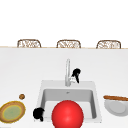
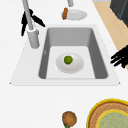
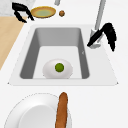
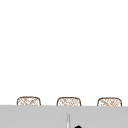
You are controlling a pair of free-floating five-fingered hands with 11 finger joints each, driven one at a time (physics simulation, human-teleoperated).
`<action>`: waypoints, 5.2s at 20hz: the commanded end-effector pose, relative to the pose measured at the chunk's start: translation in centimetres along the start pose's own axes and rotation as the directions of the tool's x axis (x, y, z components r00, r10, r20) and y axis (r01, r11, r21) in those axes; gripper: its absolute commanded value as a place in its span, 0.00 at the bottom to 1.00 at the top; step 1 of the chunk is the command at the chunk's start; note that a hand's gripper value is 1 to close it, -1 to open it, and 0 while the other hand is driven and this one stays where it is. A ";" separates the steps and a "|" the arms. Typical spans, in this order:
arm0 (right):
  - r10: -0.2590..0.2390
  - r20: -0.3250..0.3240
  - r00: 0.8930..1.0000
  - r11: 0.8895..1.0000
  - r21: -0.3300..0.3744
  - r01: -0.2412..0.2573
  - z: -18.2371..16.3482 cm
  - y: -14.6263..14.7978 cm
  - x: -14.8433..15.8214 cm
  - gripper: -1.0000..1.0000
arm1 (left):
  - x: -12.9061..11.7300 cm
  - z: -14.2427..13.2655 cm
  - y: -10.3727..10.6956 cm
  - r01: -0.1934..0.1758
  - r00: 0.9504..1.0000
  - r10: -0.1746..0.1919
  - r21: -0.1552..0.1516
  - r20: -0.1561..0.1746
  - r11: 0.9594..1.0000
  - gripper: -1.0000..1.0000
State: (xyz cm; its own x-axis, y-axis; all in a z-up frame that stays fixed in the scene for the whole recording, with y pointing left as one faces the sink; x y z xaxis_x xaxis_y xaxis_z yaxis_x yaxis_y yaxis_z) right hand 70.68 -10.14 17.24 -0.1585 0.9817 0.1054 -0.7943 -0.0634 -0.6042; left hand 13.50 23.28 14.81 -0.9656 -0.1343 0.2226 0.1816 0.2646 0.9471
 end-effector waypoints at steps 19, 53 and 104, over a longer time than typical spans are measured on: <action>-0.077 0.125 0.989 0.991 0.120 0.062 -1.4 1.7 -1.9 1.00 | 0.0 0.0 0.0 0.000 1.000 0.000 0.000 0.000 1.000 0.50; -0.062 0.105 0.993 0.998 0.026 0.060 5.6 -2.5 -2.5 0.00 | 0.0 0.0 0.0 0.000 1.000 0.000 0.000 0.000 1.000 0.50; 0.113 0.035 0.993 0.871 -0.485 -0.082 19.1 14.3 -3.8 0.00 | 0.0 0.0 0.0 0.000 1.000 0.000 0.000 0.000 1.000 0.50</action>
State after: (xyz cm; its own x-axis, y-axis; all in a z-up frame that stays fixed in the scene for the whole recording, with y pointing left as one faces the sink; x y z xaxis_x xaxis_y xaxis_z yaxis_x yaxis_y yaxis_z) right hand 50.08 -19.21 23.84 -0.2543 0.9634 0.0843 -0.2979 0.0049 -0.9546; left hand 13.50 23.28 14.81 -0.9656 -0.1343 0.2226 0.1816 0.2646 0.9471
